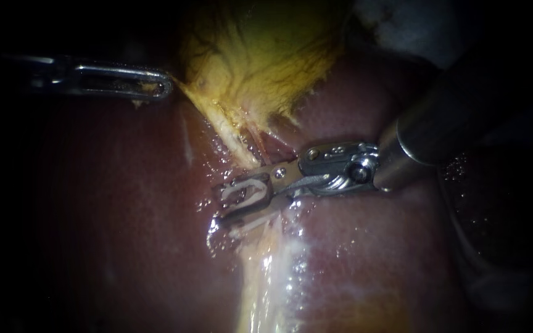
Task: Clipping third clip left tube
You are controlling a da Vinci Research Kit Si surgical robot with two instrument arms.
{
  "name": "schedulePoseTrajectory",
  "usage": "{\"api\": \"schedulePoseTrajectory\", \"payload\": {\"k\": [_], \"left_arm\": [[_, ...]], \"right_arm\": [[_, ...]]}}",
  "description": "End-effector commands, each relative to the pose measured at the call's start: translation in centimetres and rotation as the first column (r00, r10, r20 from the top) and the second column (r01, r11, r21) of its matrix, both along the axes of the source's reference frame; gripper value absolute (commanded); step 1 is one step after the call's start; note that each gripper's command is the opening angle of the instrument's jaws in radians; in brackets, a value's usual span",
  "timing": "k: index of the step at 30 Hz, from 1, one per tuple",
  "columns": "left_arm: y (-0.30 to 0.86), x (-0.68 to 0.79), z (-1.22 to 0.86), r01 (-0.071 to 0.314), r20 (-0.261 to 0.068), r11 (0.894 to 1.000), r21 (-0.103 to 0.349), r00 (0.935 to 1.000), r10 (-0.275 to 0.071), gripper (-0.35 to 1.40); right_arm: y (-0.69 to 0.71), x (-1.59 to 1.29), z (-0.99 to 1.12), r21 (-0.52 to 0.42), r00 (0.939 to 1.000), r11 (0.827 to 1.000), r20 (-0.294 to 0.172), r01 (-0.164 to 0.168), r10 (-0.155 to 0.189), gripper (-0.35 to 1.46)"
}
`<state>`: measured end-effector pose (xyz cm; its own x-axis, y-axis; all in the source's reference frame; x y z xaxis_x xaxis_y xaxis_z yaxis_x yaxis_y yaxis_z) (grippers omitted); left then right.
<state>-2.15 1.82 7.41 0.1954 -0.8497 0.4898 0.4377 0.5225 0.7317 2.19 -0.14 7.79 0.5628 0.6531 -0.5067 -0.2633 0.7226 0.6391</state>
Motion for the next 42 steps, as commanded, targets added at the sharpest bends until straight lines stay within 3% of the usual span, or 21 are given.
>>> {"api": "schedulePoseTrajectory", "payload": {"k": [1,6,9,16,19,20,22,23,27,30,32,35,42], "left_arm": [[0.0,0.0,-0.01,0.0,-0.001,1.0,-0.001,1.0,0.0,-0.35],[0.0,0.0,-0.01,0.0,0.0,1.0,0.0,1.0,0.0,-0.35],[0.01,0.01,-0.01,-0.001,0.0,1.0,0.0,1.0,0.001,-0.35],[0.02,0.02,-0.01,-0.001,0.001,1.0,0.0,1.0,0.001,-0.35],[0.02,0.03,-0.01,-0.002,0.001,1.0,0.001,1.0,0.002,-0.35],[0.02,0.03,-0.01,-0.002,0.001,1.0,0.001,1.0,0.002,-0.35],[0.02,0.03,-0.01,-0.002,0.001,1.0,0.001,1.0,0.002,-0.35],[0.03,0.04,-0.01,-0.002,0.001,1.0,0.001,1.0,0.002,-0.35],[0.03,0.04,0.0,-0.003,0.002,1.0,0.001,1.0,0.003,-0.35],[0.03,0.05,0.0,-0.003,0.002,1.0,0.001,1.0,0.003,-0.35],[0.03,0.05,0.0,-0.003,0.002,1.0,0.001,1.0,0.003,-0.35],[0.03,0.05,0.0,-0.003,0.002,1.0,0.001,1.0,0.003,-0.35],[0.03,0.05,0.0,-0.003,0.002,1.0,0.001,1.0,0.003,-0.35]], "right_arm": [[0.0,0.0,-0.01,0.0,1.0,1.0,0.002,0.002,-0.002,0.42],[0.01,0.01,-0.1,0.012,0.9997,1.0,-0.025,-0.005,0.005,0.47],[0.04,0.01,-0.22,0.04,0.9969,0.999,-0.078,-0.004,0.008,0.5],[0.13,-0.03,-0.59,0.098,0.9773,0.995,-0.212,0.022,0.0,0.48],[0.18,-0.08,-0.72,0.127,0.9604,0.991,-0.279,0.042,-0.005,0.48],[0.2,-0.11,-0.76,0.141,0.9499,0.988,-0.312,0.066,-0.019,0.49],[0.24,-0.17,-0.8,0.145,0.9363,0.986,-0.35,0.082,-0.026,0.49],[0.26,-0.2,-0.81,0.148,0.9263,0.984,-0.375,0.096,-0.033,0.49],[0.29,-0.3,-0.83,0.145,0.8954,0.982,-0.443,0.119,-0.043,0.49],[0.29,-0.34,-0.82,0.161,0.8826,0.978,-0.468,0.132,-0.042,0.49],[0.29,-0.36,-0.8,0.171,0.8775,0.976,-0.478,0.134,-0.037,0.49],[0.29,-0.39,-0.74,0.195,0.8752,0.972,-0.483,0.131,-0.021,0.49],[0.27,-0.47,-0.5,0.223,0.8825,0.967,-0.47,0.127,-0.008,0.49]]}}
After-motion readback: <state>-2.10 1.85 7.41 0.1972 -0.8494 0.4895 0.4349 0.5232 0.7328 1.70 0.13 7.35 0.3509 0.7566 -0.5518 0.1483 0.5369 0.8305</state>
